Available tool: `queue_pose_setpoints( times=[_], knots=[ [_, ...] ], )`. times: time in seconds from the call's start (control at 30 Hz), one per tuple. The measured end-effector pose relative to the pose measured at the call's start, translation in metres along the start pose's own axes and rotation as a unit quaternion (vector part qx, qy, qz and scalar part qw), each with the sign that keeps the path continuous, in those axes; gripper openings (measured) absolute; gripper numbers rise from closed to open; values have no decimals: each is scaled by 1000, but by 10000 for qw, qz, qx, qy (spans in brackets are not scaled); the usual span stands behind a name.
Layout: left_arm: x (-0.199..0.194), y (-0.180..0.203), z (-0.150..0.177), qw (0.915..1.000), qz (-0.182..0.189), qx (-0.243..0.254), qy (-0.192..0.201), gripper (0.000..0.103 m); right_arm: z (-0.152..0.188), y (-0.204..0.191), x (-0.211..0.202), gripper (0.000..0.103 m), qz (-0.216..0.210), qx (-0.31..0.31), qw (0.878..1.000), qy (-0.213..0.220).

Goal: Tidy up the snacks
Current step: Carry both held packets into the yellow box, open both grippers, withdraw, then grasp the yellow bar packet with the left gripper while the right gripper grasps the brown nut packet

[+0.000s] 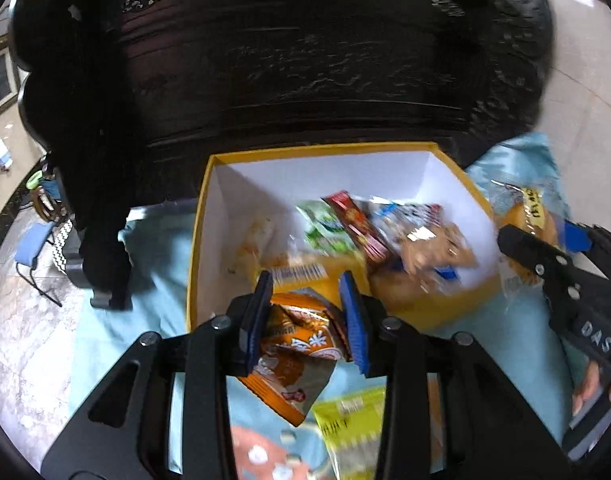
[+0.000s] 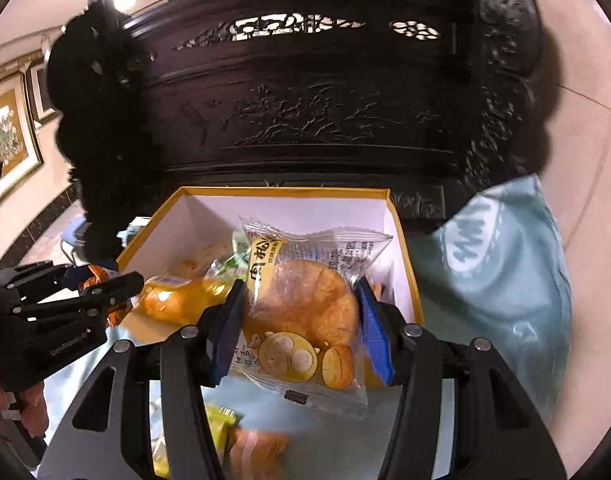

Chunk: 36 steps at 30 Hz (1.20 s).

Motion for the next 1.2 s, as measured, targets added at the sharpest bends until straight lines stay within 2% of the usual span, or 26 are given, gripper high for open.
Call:
queue_pose_setpoints(
  times=[0.2, 0.23, 0.27, 0.3, 0.33, 0.4, 0.43, 0.53, 0.6, 0.7, 0.9, 1.1, 1.2],
  knots=[
    [37, -14, -14, 9996, -28, -218, -188, 36, -9, 0, 39, 55, 46, 121, 9996, -259],
    [42, -17, -17, 9994, -45, -296, -165, 42, -10, 2, 44, 55, 27, 195, 9993, -310],
    [44, -19, -20, 9993, -40, -339, -129, 66, -12, 4, 47, 55, -2, 287, 9990, -334],
    [44, -21, -23, 9992, -61, -384, -48, 81, -14, 7, 49, 58, -31, 417, 9986, -331],
    [40, -24, -26, 9987, -231, -437, 138, 101, -17, 12, 49, 72, 10, 542, 9980, -313],
    [31, -21, -28, 9981, -324, -387, 367, 101, -21, 19, 42, 84, 109, 703, 9974, -91],
    [29, -19, -28, 9984, -266, -345, 350, 101, -23, 23, 32, 89, 112, 696, 9974, 141],
    [18, -13, -23, 9988, -279, -225, 319, 101, -18, 29, 11, 95, 131, 639, 9972, 352],
    [10, -8, -16, 9992, -262, -136, 287, 101, -8, 29, 1, 96, -23, 603, 9978, 289],
    [-6, -1, 1, 9995, -224, -27, 219, 101, 14, 29, -17, 97, -20, 437, 9988, 237],
    [-35, 2, 52, 9995, -297, 53, 44, 101, 70, 27, -41, 99, -197, 507, 9985, -49],
    [-46, -3, 120, 9977, -616, 209, -166, 101, 131, 4, -51, 100, -333, 303, 9979, -470],
    [-41, -7, 162, 9965, -596, 275, -515, 101, 155, -3, -50, 100, -272, 188, 9974, -641]
  ],
)
Point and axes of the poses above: each gripper's, at about its wrist camera, not at the fingertips, and x roughly the way its jaws point, y to its right, z to its underside, the point moved 10 cm from there along x, roughly the way its jaws point, and after that the axes turned 13 degrees about z, right-handed, at the moved point
